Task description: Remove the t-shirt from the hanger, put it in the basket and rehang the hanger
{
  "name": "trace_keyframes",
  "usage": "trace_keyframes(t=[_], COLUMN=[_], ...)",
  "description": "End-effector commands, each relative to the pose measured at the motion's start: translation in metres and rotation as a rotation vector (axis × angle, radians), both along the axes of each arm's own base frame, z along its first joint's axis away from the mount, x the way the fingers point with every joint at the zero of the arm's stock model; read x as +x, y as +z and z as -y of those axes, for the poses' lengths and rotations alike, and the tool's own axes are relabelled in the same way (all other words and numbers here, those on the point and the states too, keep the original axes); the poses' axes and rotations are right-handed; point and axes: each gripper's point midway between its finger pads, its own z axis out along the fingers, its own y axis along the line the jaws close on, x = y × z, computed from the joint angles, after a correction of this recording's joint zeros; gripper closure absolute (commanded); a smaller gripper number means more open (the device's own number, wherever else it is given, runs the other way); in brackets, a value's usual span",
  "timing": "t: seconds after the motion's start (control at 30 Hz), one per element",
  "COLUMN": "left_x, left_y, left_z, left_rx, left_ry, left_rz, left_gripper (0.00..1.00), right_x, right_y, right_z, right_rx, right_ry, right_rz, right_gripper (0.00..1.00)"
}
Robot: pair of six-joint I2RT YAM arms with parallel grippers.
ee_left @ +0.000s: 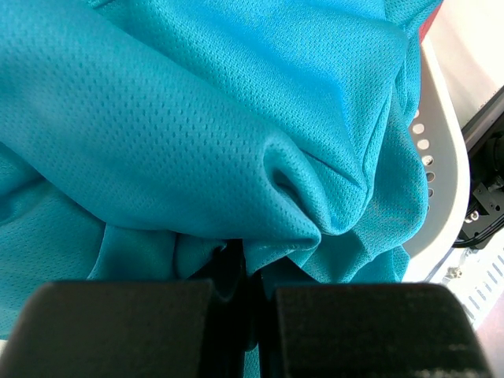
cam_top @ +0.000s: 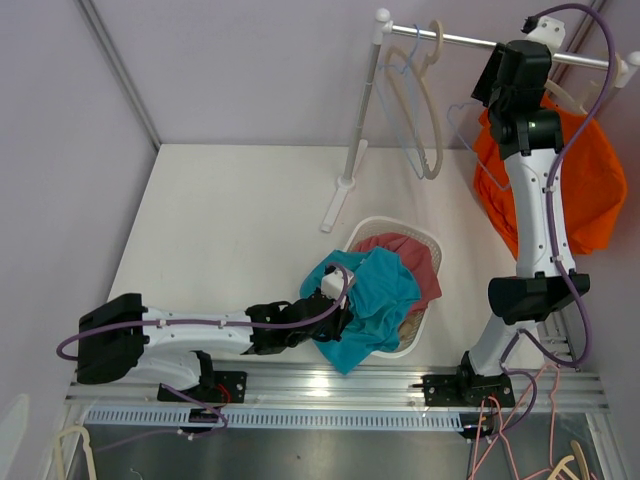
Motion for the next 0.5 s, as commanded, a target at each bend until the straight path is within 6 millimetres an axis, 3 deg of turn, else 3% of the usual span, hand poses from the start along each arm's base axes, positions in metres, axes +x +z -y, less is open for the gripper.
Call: trace_keyframes(t=[0.0,0.03,0.13,0.3,0.47], left_x=[-0.001,-0.001,-0.001,-0.002,-0.001], left_y=[0.010,0.011,0.011,0.011,0.013], left_z=[0.003,0.003,0.004,0.003,0.000], left_rx=[-0.026,-0.030,-0.034,-0.035,-0.033], left_ry=[-0.011,-0.010,-0.012,-0.010,-0.006], left_rz=[0.018,0.018,0.016,0.016,0.024], left_gripper=[0.97,0.97,0.97,0.98,0.98], right_x=[-0.016,-0.017,-0.025,-0.043,-0.075], right_y=[0.000,0.001,0.006,0.017,0.037], right_z=[-0.027,-0.030,-0.034,-0.040,-0.009], right_rx=[0.051,0.055,0.068,0.090,0.066], right_ry=[0.146,0.164,0.202,0.251,0.138], right_rz=[-0.037,-0.038,-0.037,-0.032,0.000], right_gripper=[0.36,0.27,0.19,0.17,0.14])
